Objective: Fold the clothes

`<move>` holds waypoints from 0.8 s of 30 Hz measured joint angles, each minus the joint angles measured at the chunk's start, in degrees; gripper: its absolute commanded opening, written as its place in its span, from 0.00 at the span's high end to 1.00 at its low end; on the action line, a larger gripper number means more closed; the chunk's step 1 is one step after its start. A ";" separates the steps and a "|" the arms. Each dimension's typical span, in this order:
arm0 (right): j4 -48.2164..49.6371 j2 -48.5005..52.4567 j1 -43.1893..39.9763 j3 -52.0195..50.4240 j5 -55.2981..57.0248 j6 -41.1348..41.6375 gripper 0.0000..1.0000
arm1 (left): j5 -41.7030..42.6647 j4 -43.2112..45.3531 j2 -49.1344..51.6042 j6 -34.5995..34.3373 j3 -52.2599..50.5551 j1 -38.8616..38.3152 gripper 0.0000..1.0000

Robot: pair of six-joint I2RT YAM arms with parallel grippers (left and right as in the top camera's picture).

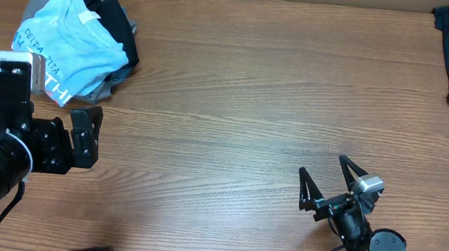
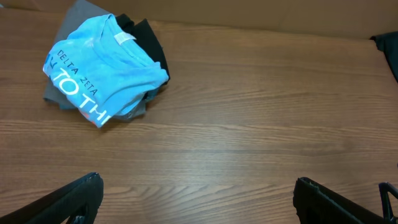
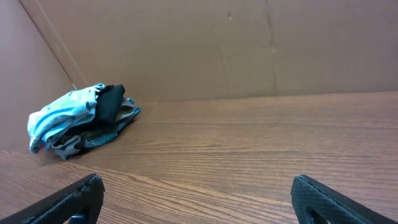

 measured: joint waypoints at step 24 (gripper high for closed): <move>-0.13 0.00 -0.02 0.00 0.04 0.07 0.00 | -6.01 31.43 -16.68 5.44 -23.17 -10.49 0.00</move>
